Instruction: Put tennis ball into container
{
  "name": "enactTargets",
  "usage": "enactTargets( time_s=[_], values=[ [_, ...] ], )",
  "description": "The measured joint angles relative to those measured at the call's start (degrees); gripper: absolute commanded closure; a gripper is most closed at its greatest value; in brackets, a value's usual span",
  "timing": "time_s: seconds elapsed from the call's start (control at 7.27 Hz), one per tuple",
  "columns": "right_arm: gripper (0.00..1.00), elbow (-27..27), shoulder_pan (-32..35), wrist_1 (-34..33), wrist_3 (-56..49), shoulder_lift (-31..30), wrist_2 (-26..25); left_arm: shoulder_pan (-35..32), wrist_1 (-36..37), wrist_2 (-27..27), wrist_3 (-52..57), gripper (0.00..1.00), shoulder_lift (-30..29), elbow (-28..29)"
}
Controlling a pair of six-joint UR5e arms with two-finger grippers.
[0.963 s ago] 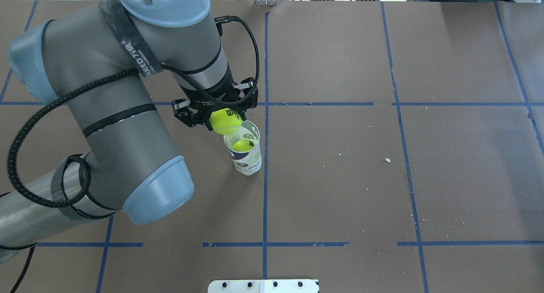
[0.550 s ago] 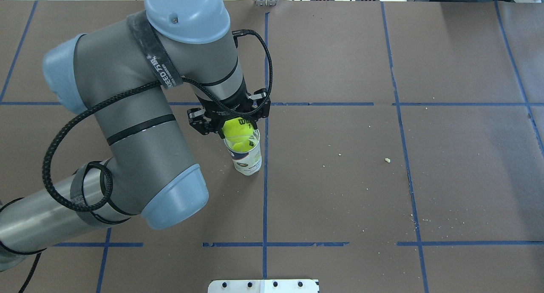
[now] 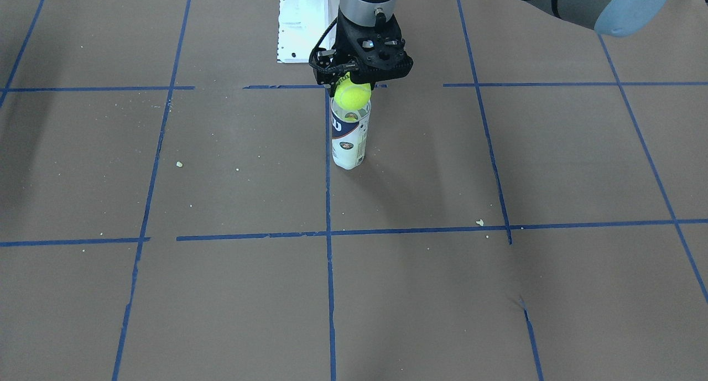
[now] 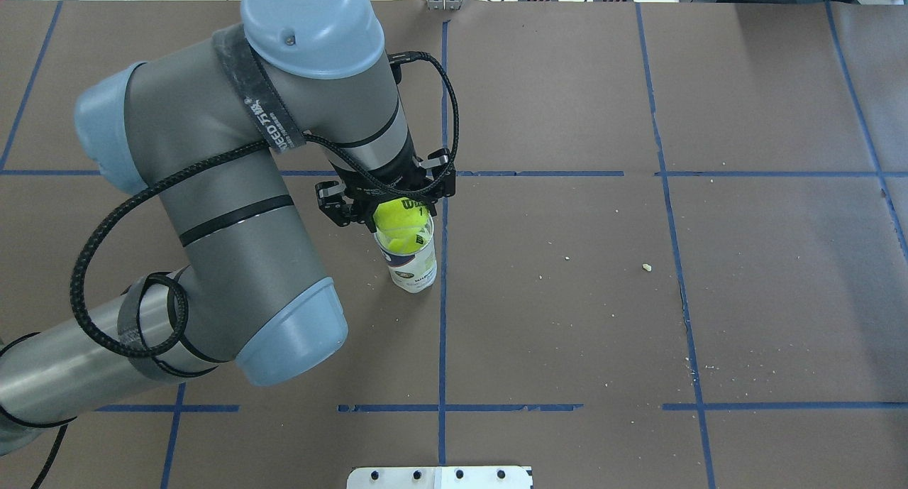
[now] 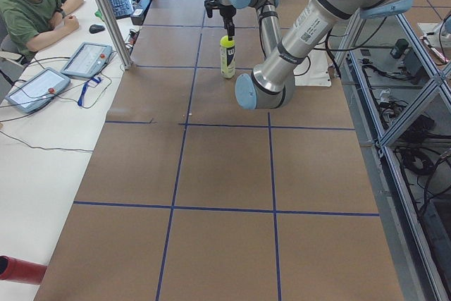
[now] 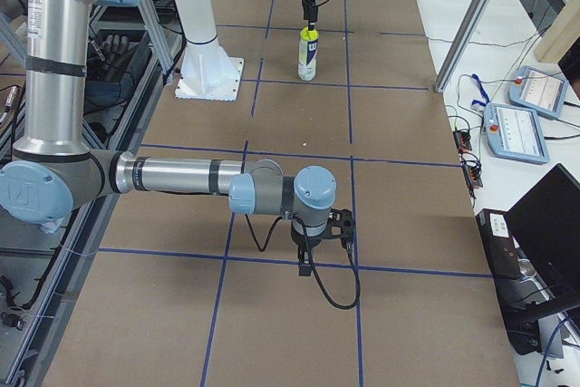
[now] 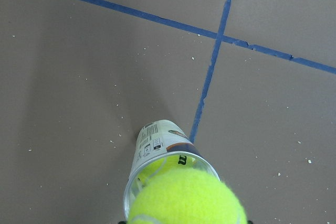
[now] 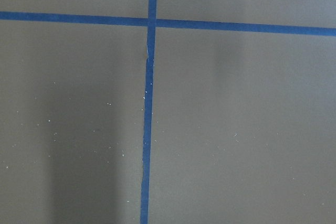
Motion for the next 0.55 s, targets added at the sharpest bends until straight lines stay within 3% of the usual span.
enactTargets(
  time_s=[0.28,0.55],
  values=[
    [0.00,0.0,0.0,0.0,0.0,0.0,0.0,0.0,0.0,0.2,0.7,0.00,0.5,-0.7],
    [0.00,0.0,0.0,0.0,0.0,0.0,0.0,-0.6,0.0,0.3,7.1,0.00,5.0,-5.3]
  ],
)
